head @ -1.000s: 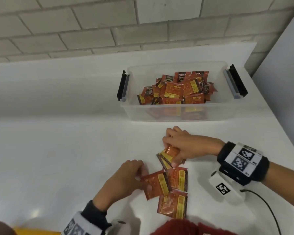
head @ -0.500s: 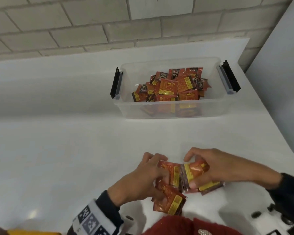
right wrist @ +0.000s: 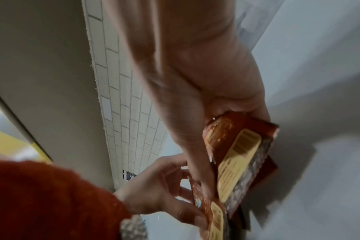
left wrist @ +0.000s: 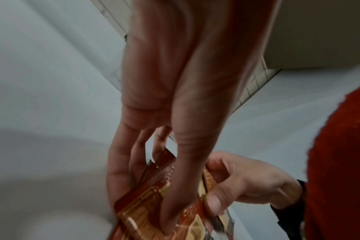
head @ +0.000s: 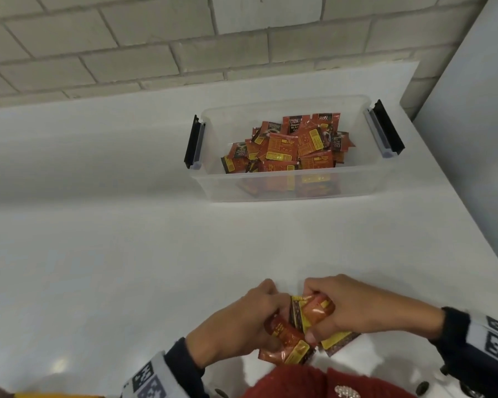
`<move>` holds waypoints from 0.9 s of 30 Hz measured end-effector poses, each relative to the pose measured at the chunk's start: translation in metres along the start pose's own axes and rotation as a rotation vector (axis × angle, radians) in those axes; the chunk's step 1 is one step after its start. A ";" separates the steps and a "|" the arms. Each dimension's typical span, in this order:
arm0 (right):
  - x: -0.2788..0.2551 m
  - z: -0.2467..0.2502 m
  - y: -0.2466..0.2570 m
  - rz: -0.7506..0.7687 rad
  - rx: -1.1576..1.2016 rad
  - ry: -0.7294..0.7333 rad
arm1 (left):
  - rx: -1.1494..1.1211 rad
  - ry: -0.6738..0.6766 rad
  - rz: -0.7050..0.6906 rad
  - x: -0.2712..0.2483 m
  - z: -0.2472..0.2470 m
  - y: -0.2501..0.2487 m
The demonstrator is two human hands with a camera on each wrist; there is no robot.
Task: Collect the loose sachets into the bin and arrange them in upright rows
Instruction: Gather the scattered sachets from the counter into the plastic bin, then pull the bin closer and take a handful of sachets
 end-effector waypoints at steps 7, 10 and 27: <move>-0.002 0.007 0.000 0.004 0.244 -0.030 | -0.247 -0.039 -0.073 0.001 0.031 -0.008; -0.004 0.044 0.004 0.012 0.375 -0.120 | -0.405 -0.130 -0.153 0.008 0.069 -0.029; 0.062 0.246 -0.017 -0.154 0.477 -0.666 | 0.221 -0.878 0.497 0.073 0.285 0.005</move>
Point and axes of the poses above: each hand's wrist, its own x-axis towards the middle knuckle, its own z-axis out of the back of the hand, y = z × x, the point moved 5 cm from there along x, towards the middle knuckle, and after that the axes turned 11 degrees about -x, right-handed, at the moved point
